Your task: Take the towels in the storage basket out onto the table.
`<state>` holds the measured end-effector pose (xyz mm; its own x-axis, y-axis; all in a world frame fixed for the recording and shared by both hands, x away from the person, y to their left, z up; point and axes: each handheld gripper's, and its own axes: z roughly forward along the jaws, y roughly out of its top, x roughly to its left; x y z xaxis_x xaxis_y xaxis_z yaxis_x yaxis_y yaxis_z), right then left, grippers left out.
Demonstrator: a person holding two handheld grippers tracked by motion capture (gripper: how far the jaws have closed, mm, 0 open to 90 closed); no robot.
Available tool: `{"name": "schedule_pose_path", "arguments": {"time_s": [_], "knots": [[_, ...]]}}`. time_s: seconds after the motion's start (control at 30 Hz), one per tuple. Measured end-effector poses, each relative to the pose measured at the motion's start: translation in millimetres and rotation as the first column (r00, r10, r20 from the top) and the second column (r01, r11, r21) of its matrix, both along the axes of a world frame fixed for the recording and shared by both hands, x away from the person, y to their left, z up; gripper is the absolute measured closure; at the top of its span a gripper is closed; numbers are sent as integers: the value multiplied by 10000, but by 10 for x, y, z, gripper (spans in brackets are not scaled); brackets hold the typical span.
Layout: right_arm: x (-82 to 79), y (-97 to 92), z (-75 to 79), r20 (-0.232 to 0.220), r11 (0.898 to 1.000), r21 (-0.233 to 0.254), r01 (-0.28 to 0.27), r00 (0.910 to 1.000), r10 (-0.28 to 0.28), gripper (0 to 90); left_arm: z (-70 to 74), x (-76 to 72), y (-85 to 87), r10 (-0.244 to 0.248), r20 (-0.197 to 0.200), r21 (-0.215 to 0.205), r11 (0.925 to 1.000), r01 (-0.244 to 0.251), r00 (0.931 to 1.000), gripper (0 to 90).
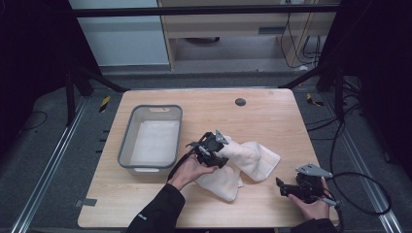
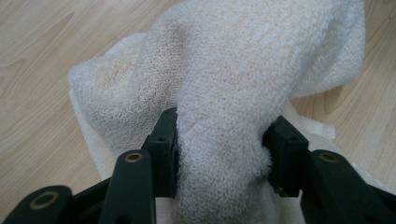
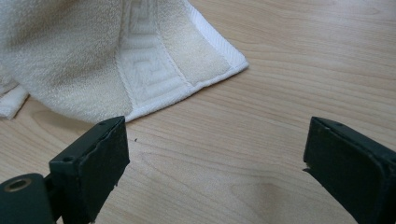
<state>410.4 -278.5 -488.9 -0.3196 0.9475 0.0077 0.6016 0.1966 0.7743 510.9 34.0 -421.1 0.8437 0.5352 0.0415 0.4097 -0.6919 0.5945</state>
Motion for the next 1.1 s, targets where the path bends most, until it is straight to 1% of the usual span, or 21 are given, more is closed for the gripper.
{"name": "schedule_pose_path", "arguments": {"time_s": [0.1, 0.13, 0.17, 0.37, 0.57, 0.6, 0.67, 0.73, 0.77, 0.8, 0.83, 0.87, 0.9, 0.97, 1.0, 1.03, 1.1], "knots": [[0, 0, -1, -5, 10000, 10, 12, 10000, -12, 68, 38, -23, 21, 30, 210, 93, 10000, -32, 9998, 393], [0, 0, -1, -5, 10000, 10, 12, 10000, -12, 68, 38, -23, 21, 30, 210, 93, 10000, -32, 9998, 365], [0, -1, -1, 0, 10000, -7, 4, 10000, -4, 68, 70, -42, 41, 54, 329, 69, 10000, -57, 9994, 333], [1, -5, -3, 14, 10000, -65, 26, 10000, -26, 67, 219, -139, 173, 13, 495, -263, 9997, 0, 9988, 254], [0, -8, -3, 8, 10000, -61, 60, 10000, -60, 67, 327, -268, 369, 165, 615, -665, 9977, -124, 9980, 233], [0, -8, -3, 8, 10000, -61, 60, 10000, -60, 67, 327, -268, 369, 165, 615, -665, 9977, -124, 9980, 233], [1, -11, -7, 25, 9999, -102, 66, 10000, -66, 67, 343, -331, 464, 344, 721, -816, 9963, -284, 9968, 232], [0, -11, -9, 17, 9999, -112, 71, 10000, -71, 67, 350, -367, 536, 426, 722, -871, 9955, -363, 9965, 227], [0, -12, -9, 13, 9999, -113, 78, 10000, -77, 67, 350, -367, 536, 426, 722, -871, 9955, -363, 9965, 227], [0, -13, -10, 8, 9999, -105, 86, 10000, -86, 67, 346, -399, 606, 591, 719, -998, 9937, -517, 9957, 227], [0, -14, -10, 6, 9999, -109, 88, 10000, -88, 67, 341, -413, 640, 658, 710, -1021, 9931, -584, 9953, 228], [0, -14, -10, 6, 9999, -109, 88, 10000, -88, 67, 341, -413, 640, 658, 710, -1021, 9931, -584, 9953, 229], [-2, -13, -8, -28, 9999, -69, 84, 10000, -84, 67, 330, -444, 705, 813, 761, -1079, 9915, -729, 9938, 230], [-1, -14, -12, 9, 9999, -137, 76, 10000, -76, 67, 321, -474, 773, 969, 808, -1198, 9890, -868, 9920, 230], [-3, -12, -12, -5, 9999, -124, 87, 10000, -87, 67, 321, -474, 773, 969, 808, -1198, 9890, -868, 9920, 230], [-3, -12, -13, -4, 9999, -123, 92, 10000, -92, 67, 312, -502, 845, 1185, 901, -1343, 9853, -1059, 9889, 230], [-4, -13, -15, -18, 9998, -132, 119, 9999, -120, 67, 301, -533, 924, 1392, 1001, -1417, 9821, -1244, 9852, 231]]}}
